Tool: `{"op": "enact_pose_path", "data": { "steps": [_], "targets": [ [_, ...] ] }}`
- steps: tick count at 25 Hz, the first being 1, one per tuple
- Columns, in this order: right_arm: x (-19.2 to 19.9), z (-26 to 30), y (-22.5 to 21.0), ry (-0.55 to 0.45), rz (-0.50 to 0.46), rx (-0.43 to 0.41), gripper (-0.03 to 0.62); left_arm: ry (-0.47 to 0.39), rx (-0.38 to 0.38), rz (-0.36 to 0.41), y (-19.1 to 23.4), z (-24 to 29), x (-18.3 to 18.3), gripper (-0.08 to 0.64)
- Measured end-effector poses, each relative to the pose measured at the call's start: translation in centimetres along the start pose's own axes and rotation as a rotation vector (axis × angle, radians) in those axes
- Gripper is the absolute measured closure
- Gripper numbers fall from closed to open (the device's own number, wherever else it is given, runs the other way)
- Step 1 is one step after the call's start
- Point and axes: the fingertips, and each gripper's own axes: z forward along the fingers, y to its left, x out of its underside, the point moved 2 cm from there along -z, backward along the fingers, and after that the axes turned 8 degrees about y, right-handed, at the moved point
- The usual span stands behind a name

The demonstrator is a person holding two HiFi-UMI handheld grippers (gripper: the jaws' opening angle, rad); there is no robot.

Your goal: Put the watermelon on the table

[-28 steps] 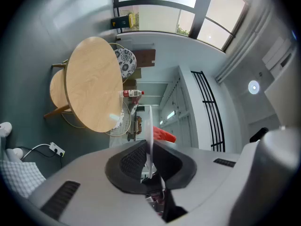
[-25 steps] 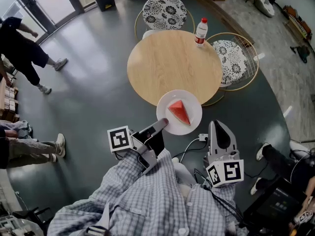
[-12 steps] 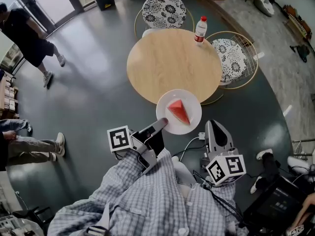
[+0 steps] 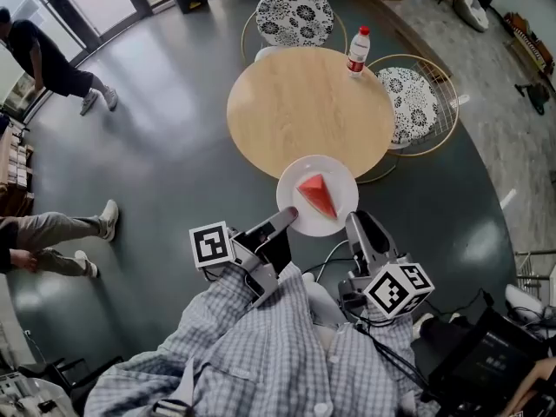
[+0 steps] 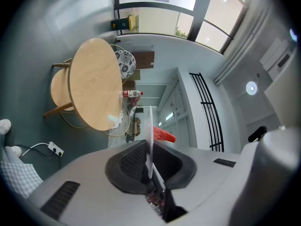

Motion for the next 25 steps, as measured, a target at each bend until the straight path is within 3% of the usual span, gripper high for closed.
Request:
{"op": "enact_pose_path", "data": {
  "steps": [10,25],
  "targets": [
    [0.2,-1.3,0.0,0.019,-0.072,-0.013,0.508,-0.005,-0.004,-0.001,0.0,0.3,1.5,0.525],
    [-0.2,-3.9,-1.7,-0.036,-0.048,0.012,0.512,0.012,0.01,-0.004,-0.1,2.3,3.9,0.525]
  ]
}}
